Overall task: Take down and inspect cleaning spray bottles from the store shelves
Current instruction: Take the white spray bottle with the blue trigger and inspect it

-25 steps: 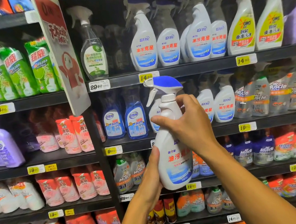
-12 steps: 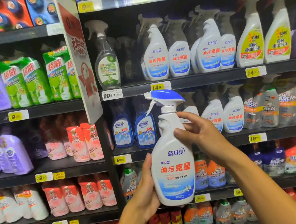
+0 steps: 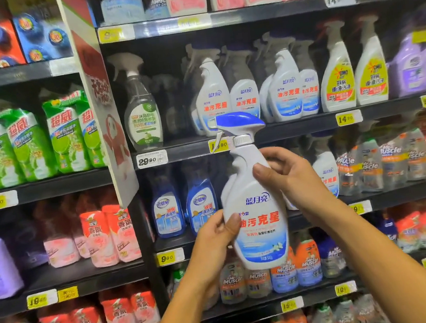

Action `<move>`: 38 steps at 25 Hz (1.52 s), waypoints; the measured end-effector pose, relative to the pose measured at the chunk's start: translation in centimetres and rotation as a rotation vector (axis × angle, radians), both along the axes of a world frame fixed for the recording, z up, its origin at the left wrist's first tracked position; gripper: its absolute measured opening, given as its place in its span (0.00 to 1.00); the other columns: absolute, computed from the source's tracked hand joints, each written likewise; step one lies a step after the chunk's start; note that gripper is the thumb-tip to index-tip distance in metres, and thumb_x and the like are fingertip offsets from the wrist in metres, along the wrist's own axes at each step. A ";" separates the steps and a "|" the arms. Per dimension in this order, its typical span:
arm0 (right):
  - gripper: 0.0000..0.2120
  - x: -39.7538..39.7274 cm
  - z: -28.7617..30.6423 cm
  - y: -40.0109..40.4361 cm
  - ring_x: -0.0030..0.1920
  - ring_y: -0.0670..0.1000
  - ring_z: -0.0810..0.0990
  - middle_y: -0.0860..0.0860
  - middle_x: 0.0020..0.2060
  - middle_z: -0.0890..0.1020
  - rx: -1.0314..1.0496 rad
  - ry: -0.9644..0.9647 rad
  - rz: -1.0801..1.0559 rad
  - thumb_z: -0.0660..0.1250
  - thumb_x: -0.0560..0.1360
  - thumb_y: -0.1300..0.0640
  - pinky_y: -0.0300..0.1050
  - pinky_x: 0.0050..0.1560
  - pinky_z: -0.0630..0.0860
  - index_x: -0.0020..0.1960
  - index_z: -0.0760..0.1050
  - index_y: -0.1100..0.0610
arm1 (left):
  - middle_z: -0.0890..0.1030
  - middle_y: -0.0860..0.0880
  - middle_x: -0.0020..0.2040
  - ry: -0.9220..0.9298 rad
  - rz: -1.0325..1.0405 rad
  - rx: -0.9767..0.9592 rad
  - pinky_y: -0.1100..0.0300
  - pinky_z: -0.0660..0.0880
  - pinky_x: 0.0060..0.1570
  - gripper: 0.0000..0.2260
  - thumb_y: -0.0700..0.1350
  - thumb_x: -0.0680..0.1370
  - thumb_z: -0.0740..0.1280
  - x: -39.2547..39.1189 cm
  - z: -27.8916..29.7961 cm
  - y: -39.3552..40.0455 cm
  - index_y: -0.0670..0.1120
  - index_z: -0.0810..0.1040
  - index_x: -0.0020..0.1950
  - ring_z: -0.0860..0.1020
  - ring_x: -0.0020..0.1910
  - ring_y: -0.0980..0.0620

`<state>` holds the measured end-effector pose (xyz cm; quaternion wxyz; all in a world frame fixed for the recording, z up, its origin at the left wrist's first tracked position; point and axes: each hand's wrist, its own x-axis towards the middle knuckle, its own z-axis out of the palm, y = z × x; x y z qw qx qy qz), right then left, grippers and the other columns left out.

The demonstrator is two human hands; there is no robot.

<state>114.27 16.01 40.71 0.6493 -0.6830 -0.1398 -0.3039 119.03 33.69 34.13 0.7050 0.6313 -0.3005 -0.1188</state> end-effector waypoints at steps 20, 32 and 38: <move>0.10 12.0 11.5 -14.4 0.45 0.54 0.87 0.55 0.46 0.87 -0.079 0.008 -0.060 0.72 0.75 0.57 0.46 0.41 0.84 0.56 0.79 0.58 | 0.84 0.51 0.57 -0.299 0.064 -0.043 0.54 0.81 0.50 0.23 0.39 0.77 0.68 11.5 15.1 -14.2 0.53 0.68 0.69 0.82 0.57 0.49; 0.04 21.8 16.9 -18.9 0.38 0.50 0.87 0.50 0.41 0.87 -0.154 0.014 -0.070 0.71 0.77 0.52 0.45 0.36 0.82 0.49 0.80 0.53 | 0.76 0.54 0.62 -0.669 0.534 0.284 0.56 0.80 0.56 0.27 0.40 0.76 0.71 17.5 19.9 -18.4 0.57 0.64 0.70 0.78 0.58 0.58; 0.04 22.9 15.4 -18.3 0.35 0.46 0.86 0.45 0.34 0.86 -0.036 -0.036 -0.056 0.70 0.78 0.57 0.38 0.28 0.79 0.45 0.78 0.49 | 0.67 0.52 0.75 -1.132 0.772 0.617 0.54 0.66 0.71 0.33 0.49 0.76 0.71 18.3 19.0 -17.6 0.50 0.60 0.77 0.66 0.71 0.53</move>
